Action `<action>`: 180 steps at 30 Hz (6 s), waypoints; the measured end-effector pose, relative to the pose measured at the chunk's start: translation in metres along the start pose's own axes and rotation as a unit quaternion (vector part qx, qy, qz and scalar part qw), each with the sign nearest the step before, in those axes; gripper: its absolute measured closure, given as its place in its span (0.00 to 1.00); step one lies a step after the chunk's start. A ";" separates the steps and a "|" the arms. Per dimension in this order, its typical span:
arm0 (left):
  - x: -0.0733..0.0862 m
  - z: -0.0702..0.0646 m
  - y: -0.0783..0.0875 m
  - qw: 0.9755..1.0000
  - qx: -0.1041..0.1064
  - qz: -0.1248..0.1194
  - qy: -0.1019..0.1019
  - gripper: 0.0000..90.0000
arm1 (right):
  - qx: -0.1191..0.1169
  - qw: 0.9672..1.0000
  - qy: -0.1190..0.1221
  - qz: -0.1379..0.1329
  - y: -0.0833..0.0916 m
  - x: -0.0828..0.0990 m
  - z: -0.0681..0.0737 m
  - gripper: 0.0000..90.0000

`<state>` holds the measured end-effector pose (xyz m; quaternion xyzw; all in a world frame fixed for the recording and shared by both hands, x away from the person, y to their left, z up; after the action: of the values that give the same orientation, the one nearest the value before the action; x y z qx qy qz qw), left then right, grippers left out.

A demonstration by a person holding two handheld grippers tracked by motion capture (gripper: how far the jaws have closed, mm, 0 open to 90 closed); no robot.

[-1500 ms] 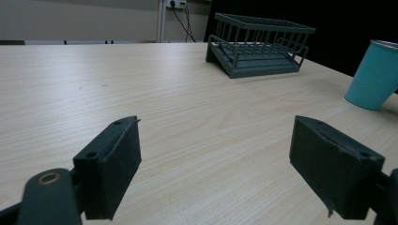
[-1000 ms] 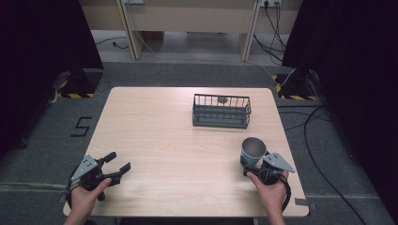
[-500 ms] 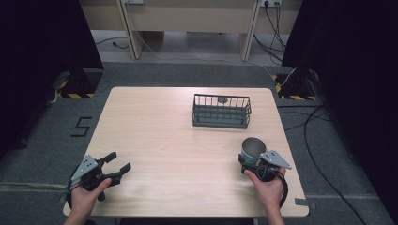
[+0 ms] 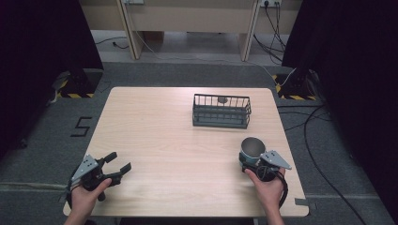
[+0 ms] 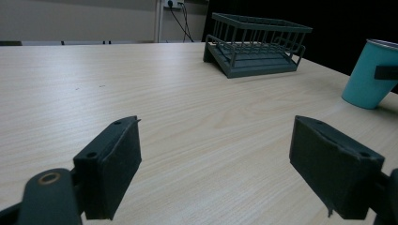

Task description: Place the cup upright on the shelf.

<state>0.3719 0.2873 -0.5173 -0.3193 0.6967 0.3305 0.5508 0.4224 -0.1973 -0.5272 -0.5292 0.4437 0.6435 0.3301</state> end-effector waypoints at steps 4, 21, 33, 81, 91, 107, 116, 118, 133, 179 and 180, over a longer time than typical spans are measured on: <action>0.000 0.000 0.000 1.000 0.000 0.000 0.000 0.18 | 0.001 1.000 0.000 -0.002 0.000 0.000 0.000 0.19; 0.000 0.000 0.000 1.000 0.001 0.000 0.000 0.18 | 0.000 1.000 0.001 -0.016 0.003 -0.008 0.003 0.19; 0.000 0.000 0.000 1.000 0.000 0.000 -0.001 0.18 | -0.003 1.000 0.007 -0.023 0.004 -0.014 0.006 0.19; -0.001 0.001 0.001 1.000 -0.002 -0.002 0.001 0.18 | 0.003 0.998 0.020 -0.055 -0.010 -0.056 0.006 0.19; 0.000 0.000 0.001 1.000 -0.001 -0.001 0.000 0.18 | 0.004 0.998 0.020 -0.061 -0.015 -0.064 0.005 0.19; -0.001 0.000 0.000 1.000 -0.001 -0.002 0.000 0.18 | 0.003 0.998 0.024 -0.062 -0.027 -0.077 0.006 0.19; -0.001 0.000 0.000 1.000 -0.001 -0.002 0.001 0.18 | 0.005 0.998 0.023 -0.066 -0.034 -0.086 0.003 0.19; -0.001 0.000 0.000 1.000 -0.001 -0.002 0.000 0.18 | 0.006 0.998 0.022 -0.066 -0.037 -0.088 0.003 0.19; -0.001 0.000 0.000 1.000 -0.001 -0.003 0.002 0.18 | 0.007 0.997 0.025 -0.074 -0.052 -0.109 0.000 0.19; -0.002 -0.001 0.000 1.000 0.002 -0.005 0.004 0.18 | 0.015 0.997 0.011 -0.072 -0.096 -0.134 -0.003 0.19; -0.002 -0.001 0.000 1.000 0.002 -0.006 0.005 0.18 | 0.015 0.997 0.011 -0.071 -0.096 -0.135 -0.003 0.19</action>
<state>0.3715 0.2871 -0.5154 -0.3242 0.6983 0.3239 0.5499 0.5398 -0.1568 -0.4175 -0.5614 0.4183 0.6057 0.3782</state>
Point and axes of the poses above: each handheld gripper's, and its own axes: y roughly backward along the jaws, x roughly out of its underside, z roughly to its left, the point moved 7 cm from there along -y, roughly forward along the jaws, and after that the axes turned 7 degrees about -z, right-handed, at the moved point
